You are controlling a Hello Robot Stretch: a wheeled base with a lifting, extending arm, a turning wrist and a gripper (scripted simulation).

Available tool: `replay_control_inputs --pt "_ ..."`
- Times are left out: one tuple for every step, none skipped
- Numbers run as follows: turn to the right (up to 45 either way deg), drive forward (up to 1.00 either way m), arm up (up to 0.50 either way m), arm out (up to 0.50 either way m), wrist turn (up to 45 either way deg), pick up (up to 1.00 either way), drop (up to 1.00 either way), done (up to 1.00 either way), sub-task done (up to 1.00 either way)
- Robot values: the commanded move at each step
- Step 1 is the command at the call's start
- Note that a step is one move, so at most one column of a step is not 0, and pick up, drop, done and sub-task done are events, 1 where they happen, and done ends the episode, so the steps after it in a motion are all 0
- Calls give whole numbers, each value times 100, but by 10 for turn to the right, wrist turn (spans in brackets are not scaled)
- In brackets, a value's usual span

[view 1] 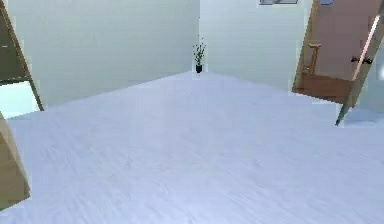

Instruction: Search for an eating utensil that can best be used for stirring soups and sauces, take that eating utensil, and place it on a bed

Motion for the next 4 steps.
replay_control_inputs --pt "-420 0 0 0 0 0 0 0 0" --pt "0 5 0 0 0 0 0 0 0" --pt "0 100 0 0 0 0 0 0 0" --pt "-30 0 0 0 0 0 0 0 0"
